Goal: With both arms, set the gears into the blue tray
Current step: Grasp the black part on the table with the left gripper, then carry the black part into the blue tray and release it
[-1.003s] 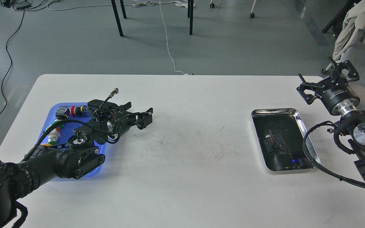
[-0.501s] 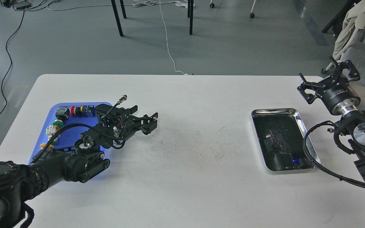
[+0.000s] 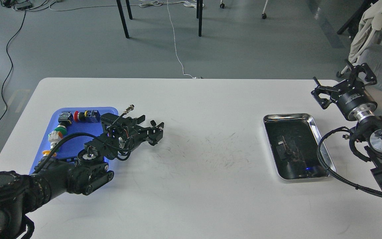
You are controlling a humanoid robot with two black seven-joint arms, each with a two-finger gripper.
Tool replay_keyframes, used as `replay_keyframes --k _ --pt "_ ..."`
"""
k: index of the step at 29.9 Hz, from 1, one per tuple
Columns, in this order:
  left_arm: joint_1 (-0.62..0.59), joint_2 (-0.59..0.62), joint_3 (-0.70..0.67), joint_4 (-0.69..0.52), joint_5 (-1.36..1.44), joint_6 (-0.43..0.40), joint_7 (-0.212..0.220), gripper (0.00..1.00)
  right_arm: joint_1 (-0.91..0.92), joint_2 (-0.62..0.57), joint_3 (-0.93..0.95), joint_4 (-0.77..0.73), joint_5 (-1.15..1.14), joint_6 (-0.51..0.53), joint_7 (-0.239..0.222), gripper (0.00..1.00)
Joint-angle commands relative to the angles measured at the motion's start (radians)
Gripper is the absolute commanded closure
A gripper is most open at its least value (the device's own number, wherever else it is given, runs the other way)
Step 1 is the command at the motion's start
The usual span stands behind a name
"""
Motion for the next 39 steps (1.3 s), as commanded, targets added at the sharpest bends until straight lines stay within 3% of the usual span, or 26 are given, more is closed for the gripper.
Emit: replay_keyframes --k 1,9,18,19,22,28,32,39 --pt "0.002 0.0 0.001 0.001 -0.001 0.0 -0.001 0.32 0.0 0.002 0.0 0.0 0.0 0.0 0.001 0.04" --pt "0.003 0.002 0.028 0.001 -0.005 0.0 -0.001 0.53 -0.002 0.003 0.0 0.003 0.0 0.002 0.009 0.04" --pt "0.002 0.0 0.03 0.018 -0.014 0.008 -0.001 0.58 -0.008 0.008 -0.002 0.005 0.0 0.002 0.011 0.04" --pt "0.002 0.002 0.03 0.018 -0.015 0.008 -0.001 0.6 -0.008 0.008 0.0 0.005 0.0 0.002 0.011 0.04" --pt "-0.001 0.002 0.029 0.018 -0.017 0.008 -0.003 0.84 -0.008 0.008 -0.002 0.005 0.0 0.002 0.011 0.04" --pt "-0.02 0.026 0.013 -0.005 -0.023 0.008 -0.003 0.89 -0.008 0.008 0.0 0.006 0.0 0.002 0.011 0.04" --pt "-0.078 0.122 0.012 -0.104 -0.084 -0.001 -0.001 0.89 -0.008 0.009 -0.002 0.006 0.0 0.002 0.011 0.04" --pt "-0.155 0.408 0.013 -0.461 -0.117 -0.081 0.031 0.89 -0.006 0.012 -0.002 0.006 0.0 0.002 0.011 0.04"
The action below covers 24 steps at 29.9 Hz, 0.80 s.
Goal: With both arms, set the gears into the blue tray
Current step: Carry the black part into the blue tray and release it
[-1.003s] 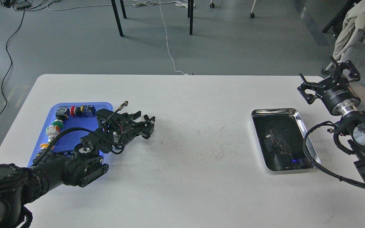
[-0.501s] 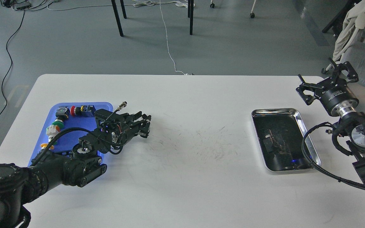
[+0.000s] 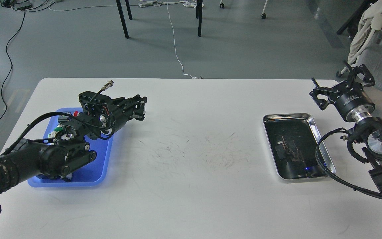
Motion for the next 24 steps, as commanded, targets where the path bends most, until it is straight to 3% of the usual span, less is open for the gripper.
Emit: replay_keyframes --k 1,5,8,12,24 --pt "-0.02 0.166 0.002 -0.195 0.002 -0.042 0.016 0.89 0.002 0.001 0.0 0.0 0.0 0.0 0.001 0.04" --pt "-0.006 0.325 0.017 -0.363 0.014 -0.057 0.015 0.89 0.0 0.001 0.001 0.0 0.0 0.0 -0.001 0.04" --pt "0.029 0.404 0.06 -0.403 0.054 -0.059 -0.001 0.89 0.0 0.001 0.001 0.0 0.0 0.003 -0.001 0.04" --pt "0.086 0.461 0.075 -0.401 0.158 -0.059 -0.042 0.89 0.0 0.001 0.0 0.001 0.0 0.005 0.001 0.04" --pt "0.146 0.424 0.079 -0.244 0.267 -0.059 -0.048 0.89 0.0 -0.005 0.0 0.003 0.0 0.005 -0.001 0.04"
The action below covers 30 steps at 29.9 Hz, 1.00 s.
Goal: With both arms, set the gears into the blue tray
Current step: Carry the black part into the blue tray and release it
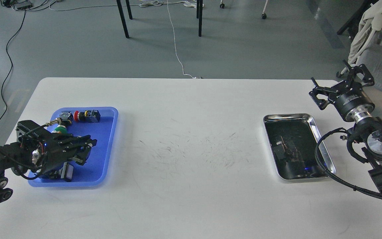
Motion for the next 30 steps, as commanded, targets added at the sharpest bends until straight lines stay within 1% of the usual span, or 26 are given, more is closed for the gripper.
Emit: replay_keyframes --k 1,5,9,11,13,16,18,19,21,22,24,25,26,30 --pt "0.003 -0.045 -0.001 0.074 0.001 0.0 -0.005 0.89 0.0 -0.001 0.0 0.001 0.0 0.001 -0.001 0.04" --pt "0.004 -0.081 0.0 0.127 0.001 0.0 -0.008 0.88 -0.001 0.001 0.0 0.001 0.0 0.001 -0.001 0.04" --pt "0.006 -0.119 0.002 0.173 0.001 0.0 -0.01 0.86 -0.001 0.001 0.0 0.003 0.0 0.001 0.0 0.04" --pt "0.006 -0.131 0.002 0.193 0.001 0.0 -0.011 0.83 -0.001 0.001 0.0 0.007 0.0 0.0 -0.001 0.04" --pt "0.006 -0.139 0.0 0.204 -0.001 0.0 -0.011 0.78 -0.001 -0.001 0.0 0.015 0.0 0.0 -0.001 0.04" --pt "0.006 -0.141 0.0 0.207 -0.008 0.0 -0.013 0.63 -0.001 -0.002 0.0 0.017 0.0 0.0 -0.001 0.04" --pt "0.004 -0.141 -0.001 0.206 -0.016 -0.001 -0.013 0.56 -0.001 -0.001 0.0 0.017 0.0 0.0 -0.001 0.04" --pt "0.003 -0.141 -0.003 0.206 -0.017 -0.001 -0.013 0.48 -0.001 -0.001 0.0 0.017 0.0 0.001 -0.001 0.04" --pt "-0.003 -0.144 -0.017 0.204 -0.025 -0.003 -0.014 0.22 -0.001 -0.001 0.0 0.017 0.0 0.0 -0.001 0.04" --pt "-0.006 -0.148 -0.021 0.203 -0.04 -0.003 -0.014 0.16 -0.001 -0.001 0.0 0.017 0.0 0.001 0.0 0.04" --pt "-0.009 -0.159 -0.037 0.193 -0.106 -0.003 -0.014 0.1 -0.002 -0.001 0.0 0.017 0.0 0.0 -0.001 0.04" --pt "-0.011 -0.159 -0.041 0.19 -0.149 -0.003 -0.014 0.06 -0.001 -0.001 0.0 0.017 0.0 0.0 -0.001 0.04" --pt "-0.014 -0.157 -0.047 0.183 -0.186 -0.003 -0.014 0.05 -0.003 -0.001 0.0 0.017 0.0 0.0 0.0 0.04" --pt "-0.086 -0.131 -0.073 0.117 -0.278 -0.008 -0.016 0.03 -0.001 -0.002 0.0 0.018 0.0 0.0 0.0 0.04"
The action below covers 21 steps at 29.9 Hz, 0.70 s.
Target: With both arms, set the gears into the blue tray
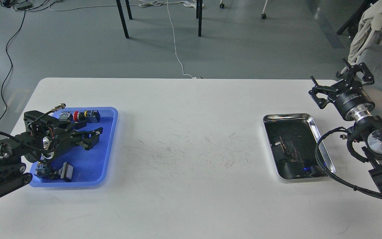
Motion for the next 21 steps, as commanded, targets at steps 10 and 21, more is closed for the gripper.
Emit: replay_keyframes --k 10,21 --pt "-0.073 0.099 -0.336 -0.337 -0.401 -0.139 0.013 0.02 0.007 -0.012 -0.03 0.043 -0.008 -0.002 -0.001 0.04" --pt "-0.066 -0.14 -0.574 -0.353 -0.966 -0.089 0.076 0.02 0.085 -0.167 -0.256 0.251 -0.087 -0.011 -0.002 0.04"
